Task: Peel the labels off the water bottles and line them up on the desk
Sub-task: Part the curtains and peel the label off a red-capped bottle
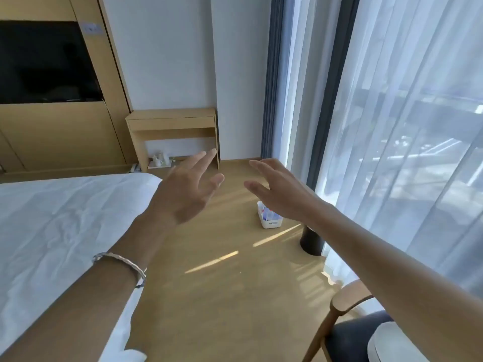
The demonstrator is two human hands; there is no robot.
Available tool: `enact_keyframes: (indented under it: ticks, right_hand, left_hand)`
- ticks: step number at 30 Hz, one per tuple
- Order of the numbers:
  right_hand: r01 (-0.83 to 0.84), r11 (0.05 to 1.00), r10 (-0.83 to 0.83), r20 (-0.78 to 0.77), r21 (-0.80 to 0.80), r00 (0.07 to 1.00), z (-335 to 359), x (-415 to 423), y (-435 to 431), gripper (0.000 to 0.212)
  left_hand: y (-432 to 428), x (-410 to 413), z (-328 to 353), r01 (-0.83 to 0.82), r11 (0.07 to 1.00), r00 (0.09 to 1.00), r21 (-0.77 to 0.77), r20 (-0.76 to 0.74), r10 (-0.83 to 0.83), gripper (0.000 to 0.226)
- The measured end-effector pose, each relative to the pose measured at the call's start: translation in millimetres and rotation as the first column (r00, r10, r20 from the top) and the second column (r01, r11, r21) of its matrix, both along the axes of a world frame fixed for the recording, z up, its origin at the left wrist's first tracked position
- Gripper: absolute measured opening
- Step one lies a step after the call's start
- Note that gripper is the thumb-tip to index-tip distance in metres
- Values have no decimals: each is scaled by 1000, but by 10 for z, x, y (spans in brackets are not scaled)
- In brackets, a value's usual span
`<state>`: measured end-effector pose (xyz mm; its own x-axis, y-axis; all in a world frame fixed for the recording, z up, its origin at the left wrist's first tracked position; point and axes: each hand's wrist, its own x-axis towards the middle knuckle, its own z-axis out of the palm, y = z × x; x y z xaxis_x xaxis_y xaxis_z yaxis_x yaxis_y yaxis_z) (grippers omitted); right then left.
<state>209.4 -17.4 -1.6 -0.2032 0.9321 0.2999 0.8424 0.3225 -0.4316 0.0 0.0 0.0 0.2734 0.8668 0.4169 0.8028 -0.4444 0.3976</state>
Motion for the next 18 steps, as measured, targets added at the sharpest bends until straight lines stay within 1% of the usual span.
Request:
enact_keyframes:
  ticks: [5,9,15,18]
  right_hand:
    - [61,998,-61,-2,-1,998,110,341,131,56]
    - [88,996,-87,-28,24,996,206,644,209,57]
    - [73,996,-70,-57,48,996,272,957,392,54]
    - [15,998,-10,-82,58,997,238,925,566,55]
  left_hand:
    - [219,298,63,46,999,999,20,-19,-45,58]
    - [316,548,200,59,995,998,77,-35,-56,60]
    - [418,783,245,25,996,999,85,-47,-21,56]
    - [435,744,235,-27,997,999,77,-40,30,57]
